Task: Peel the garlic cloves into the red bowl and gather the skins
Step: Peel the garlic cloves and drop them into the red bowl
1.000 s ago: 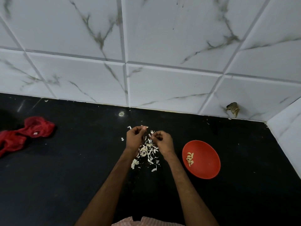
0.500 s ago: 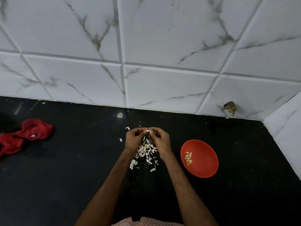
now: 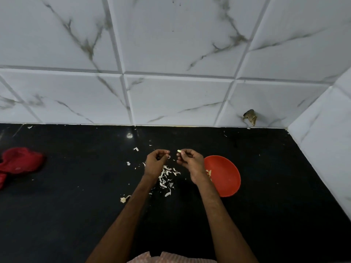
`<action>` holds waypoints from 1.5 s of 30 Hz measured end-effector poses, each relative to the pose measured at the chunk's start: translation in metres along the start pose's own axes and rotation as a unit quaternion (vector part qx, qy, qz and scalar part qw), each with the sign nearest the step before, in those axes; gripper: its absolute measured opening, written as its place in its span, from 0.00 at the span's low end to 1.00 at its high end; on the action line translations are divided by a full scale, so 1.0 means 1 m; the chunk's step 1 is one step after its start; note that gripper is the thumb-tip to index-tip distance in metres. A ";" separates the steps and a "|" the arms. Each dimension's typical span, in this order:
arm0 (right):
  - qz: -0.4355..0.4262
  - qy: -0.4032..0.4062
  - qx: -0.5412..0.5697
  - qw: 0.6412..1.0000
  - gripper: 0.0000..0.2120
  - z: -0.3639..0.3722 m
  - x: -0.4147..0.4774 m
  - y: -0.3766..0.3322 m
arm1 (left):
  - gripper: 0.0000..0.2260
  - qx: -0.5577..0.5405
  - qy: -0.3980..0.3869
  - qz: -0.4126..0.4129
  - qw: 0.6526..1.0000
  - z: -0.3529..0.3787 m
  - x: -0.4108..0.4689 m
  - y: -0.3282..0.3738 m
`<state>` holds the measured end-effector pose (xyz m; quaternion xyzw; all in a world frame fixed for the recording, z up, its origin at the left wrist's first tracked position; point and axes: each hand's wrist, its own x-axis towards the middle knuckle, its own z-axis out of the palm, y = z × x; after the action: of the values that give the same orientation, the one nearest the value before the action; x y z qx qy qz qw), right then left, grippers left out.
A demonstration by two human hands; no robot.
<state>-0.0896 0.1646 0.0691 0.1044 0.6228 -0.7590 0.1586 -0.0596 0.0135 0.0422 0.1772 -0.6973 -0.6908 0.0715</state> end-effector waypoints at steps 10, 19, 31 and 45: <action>0.020 0.146 -0.293 0.945 0.12 -0.117 -0.007 0.031 | 0.09 0.099 -0.060 -0.019 0.993 0.064 -0.020 -0.033; -0.138 0.068 -0.404 0.901 0.05 -0.062 -0.017 0.016 | 0.01 0.169 0.110 -0.024 0.979 0.003 -0.032 -0.046; -0.183 -0.209 -0.590 0.758 0.39 0.029 -0.011 0.088 | 0.24 0.531 -0.060 0.003 0.845 -0.049 -0.054 -0.065; -0.171 -0.051 -0.526 0.831 0.14 0.022 -0.012 0.102 | 0.23 0.500 -0.036 0.002 0.865 -0.056 -0.037 -0.062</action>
<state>-0.0399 0.1271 -0.0151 -0.1416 0.9270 -0.3358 0.0886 0.0037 -0.0254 -0.0120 0.1631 -0.9517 -0.2551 -0.0505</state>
